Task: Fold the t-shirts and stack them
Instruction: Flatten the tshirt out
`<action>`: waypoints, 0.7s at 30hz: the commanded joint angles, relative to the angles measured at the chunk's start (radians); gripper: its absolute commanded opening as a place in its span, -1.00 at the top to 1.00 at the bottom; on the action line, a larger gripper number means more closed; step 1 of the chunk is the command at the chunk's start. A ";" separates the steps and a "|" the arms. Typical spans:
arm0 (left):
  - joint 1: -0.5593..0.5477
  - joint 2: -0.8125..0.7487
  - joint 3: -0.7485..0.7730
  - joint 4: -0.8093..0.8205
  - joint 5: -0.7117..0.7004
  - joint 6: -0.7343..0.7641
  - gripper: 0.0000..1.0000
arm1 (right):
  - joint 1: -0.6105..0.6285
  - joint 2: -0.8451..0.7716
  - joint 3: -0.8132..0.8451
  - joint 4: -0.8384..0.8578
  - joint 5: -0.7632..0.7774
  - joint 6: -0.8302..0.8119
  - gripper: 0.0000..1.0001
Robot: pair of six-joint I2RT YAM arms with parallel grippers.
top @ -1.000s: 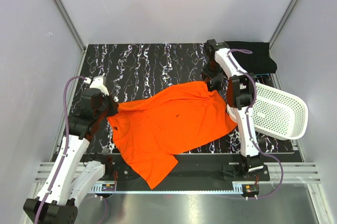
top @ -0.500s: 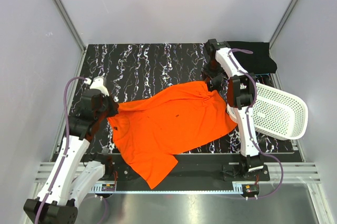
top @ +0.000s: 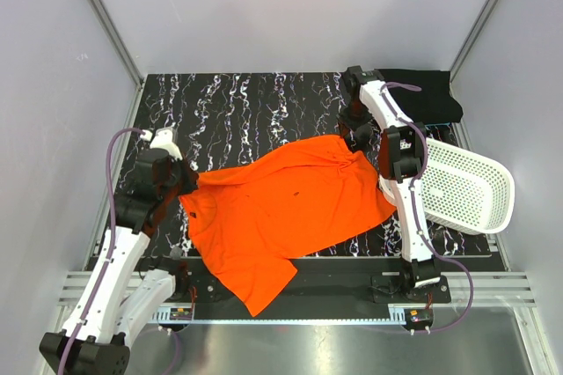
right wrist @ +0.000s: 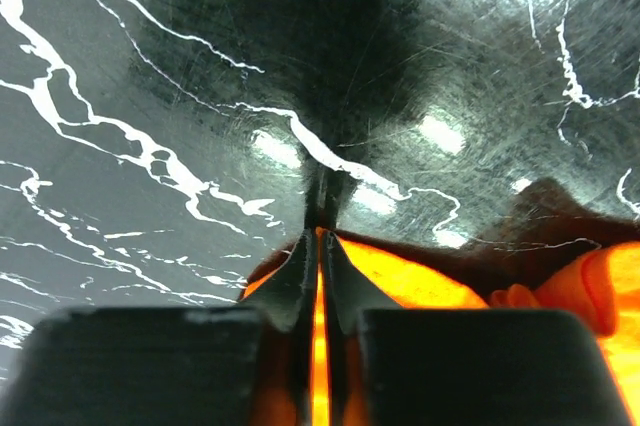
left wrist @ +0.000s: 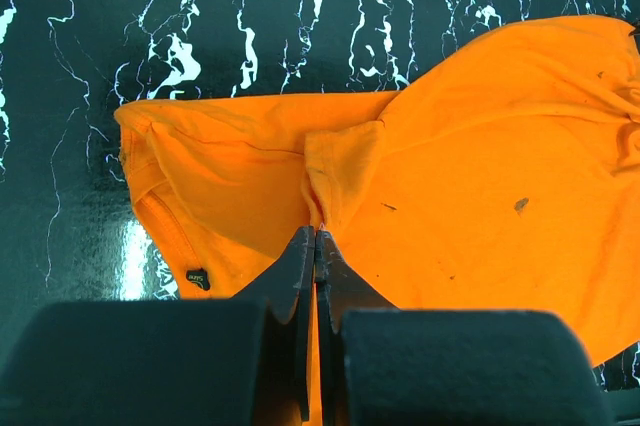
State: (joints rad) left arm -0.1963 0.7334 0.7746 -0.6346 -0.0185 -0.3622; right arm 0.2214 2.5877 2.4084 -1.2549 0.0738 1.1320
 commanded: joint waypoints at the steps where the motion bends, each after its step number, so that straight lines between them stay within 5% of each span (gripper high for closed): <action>1: -0.003 0.007 0.035 0.052 -0.003 0.014 1.00 | -0.007 0.023 0.063 0.000 0.004 -0.017 1.00; 7: -0.003 0.040 0.128 0.242 -0.164 0.095 1.00 | -0.013 -0.053 0.192 0.041 0.008 -0.205 1.00; 17: 0.000 0.248 0.620 0.409 -0.559 0.385 1.00 | -0.013 -0.518 0.058 0.249 -0.115 -0.357 1.00; 21: 0.017 0.222 0.707 0.487 -0.543 0.454 1.00 | -0.011 -0.682 0.002 0.249 -0.106 -0.390 1.00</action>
State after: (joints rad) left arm -0.1940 0.9920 1.4002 -0.2962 -0.4747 -0.0158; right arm 0.2146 2.0506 2.4409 -1.0336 -0.0204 0.8051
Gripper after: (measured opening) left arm 0.008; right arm 0.011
